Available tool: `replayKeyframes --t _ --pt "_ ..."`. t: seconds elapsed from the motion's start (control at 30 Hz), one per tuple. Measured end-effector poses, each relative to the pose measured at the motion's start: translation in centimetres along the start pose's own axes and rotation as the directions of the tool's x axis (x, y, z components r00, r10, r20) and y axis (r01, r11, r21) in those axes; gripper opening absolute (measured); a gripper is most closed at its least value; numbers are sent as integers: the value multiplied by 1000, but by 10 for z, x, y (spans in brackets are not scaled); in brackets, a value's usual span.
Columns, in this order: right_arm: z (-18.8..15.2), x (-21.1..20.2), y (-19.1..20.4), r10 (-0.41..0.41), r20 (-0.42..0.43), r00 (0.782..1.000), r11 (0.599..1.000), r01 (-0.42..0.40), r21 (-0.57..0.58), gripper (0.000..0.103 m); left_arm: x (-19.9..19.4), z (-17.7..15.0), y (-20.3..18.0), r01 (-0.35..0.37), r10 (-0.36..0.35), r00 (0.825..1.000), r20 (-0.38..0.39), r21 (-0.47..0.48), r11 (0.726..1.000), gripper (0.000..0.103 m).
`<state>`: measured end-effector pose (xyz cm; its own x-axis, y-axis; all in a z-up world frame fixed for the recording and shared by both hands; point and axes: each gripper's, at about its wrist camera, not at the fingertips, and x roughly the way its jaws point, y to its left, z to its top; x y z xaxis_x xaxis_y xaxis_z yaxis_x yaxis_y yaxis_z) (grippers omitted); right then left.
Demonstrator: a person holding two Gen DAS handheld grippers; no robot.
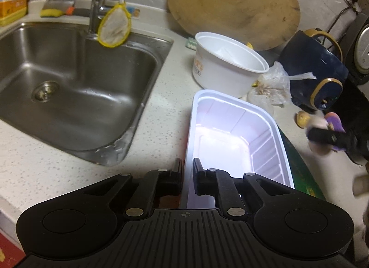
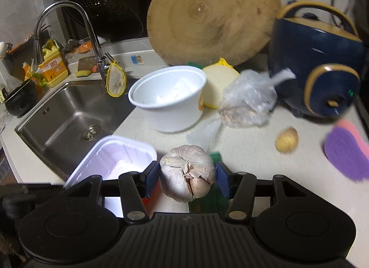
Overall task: Collect trash
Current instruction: 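Lower both grippers into the green-lined bin and release the tray from the left gripper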
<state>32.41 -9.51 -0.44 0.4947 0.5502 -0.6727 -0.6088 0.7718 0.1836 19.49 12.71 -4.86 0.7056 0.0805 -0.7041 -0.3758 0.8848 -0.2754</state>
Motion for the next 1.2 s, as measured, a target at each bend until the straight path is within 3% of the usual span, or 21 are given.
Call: replayKeyframes --t 0.23,0.4,0.6,0.77,0.9,1.0,1.2 --pt "-35 -23 18 -16 1 1000 999 16 42 54 -15 -10 9 90 -90 996 18 8 996 11" --pt "-53 -34 40 -28 2 1000 998 28 64 54 -34 -13 32 160 -154 984 86 -61 985 11" --pt "-73 -70 70 -29 52 998 998 26 65 54 -96 -25 67 220 -210 963 167 -41 975 10" --pt "-98 -91 98 -46 49 998 996 42 82 54 -150 -59 110 240 -235 955 181 -8 971 10" --pt "-129 -102 125 -59 37 998 995 56 80 54 -168 -92 139 241 -239 963 124 -8 970 10" --pt "-151 -102 140 -74 -7 997 992 74 103 54 -163 -118 155 224 -224 974 29 -22 974 10" --pt "-187 -98 150 -126 -74 989 976 137 170 54 -129 -164 171 184 -190 960 -207 -50 982 11"
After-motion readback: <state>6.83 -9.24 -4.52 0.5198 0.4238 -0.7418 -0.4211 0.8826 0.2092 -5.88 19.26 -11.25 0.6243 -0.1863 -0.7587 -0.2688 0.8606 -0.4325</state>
